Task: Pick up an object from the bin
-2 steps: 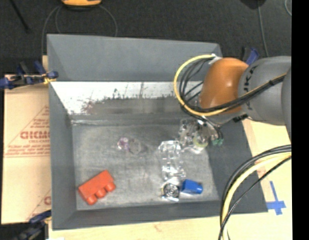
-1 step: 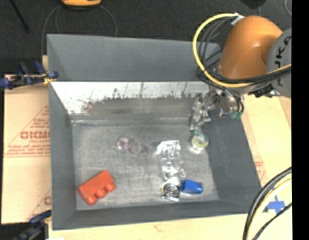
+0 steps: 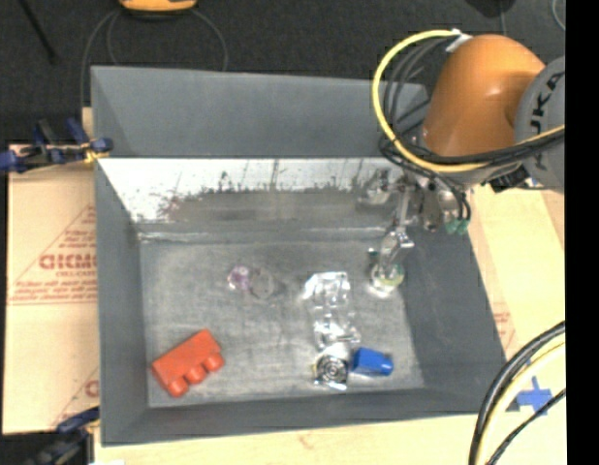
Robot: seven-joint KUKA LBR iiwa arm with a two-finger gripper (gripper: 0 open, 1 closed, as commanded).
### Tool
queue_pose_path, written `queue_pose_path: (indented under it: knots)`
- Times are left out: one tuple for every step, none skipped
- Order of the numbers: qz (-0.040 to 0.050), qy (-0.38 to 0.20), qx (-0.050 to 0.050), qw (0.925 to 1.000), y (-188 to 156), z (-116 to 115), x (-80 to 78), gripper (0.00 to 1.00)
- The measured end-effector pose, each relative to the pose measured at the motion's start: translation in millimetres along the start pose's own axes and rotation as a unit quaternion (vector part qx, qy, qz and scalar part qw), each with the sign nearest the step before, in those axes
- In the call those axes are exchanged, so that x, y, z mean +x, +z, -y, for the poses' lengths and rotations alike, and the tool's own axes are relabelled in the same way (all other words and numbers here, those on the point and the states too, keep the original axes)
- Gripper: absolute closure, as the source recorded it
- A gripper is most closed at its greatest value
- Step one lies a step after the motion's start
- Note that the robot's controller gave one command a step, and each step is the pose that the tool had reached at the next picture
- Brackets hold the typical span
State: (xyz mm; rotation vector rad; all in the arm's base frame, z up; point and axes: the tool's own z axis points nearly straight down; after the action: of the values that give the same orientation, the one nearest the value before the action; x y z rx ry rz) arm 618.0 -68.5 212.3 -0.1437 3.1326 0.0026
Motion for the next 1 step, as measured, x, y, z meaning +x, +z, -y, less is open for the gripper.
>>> queue_pose_path:
  knots:
    - [-0.0043,-0.018,0.001,0.9998,129.0,0.1,14.9,0.0]
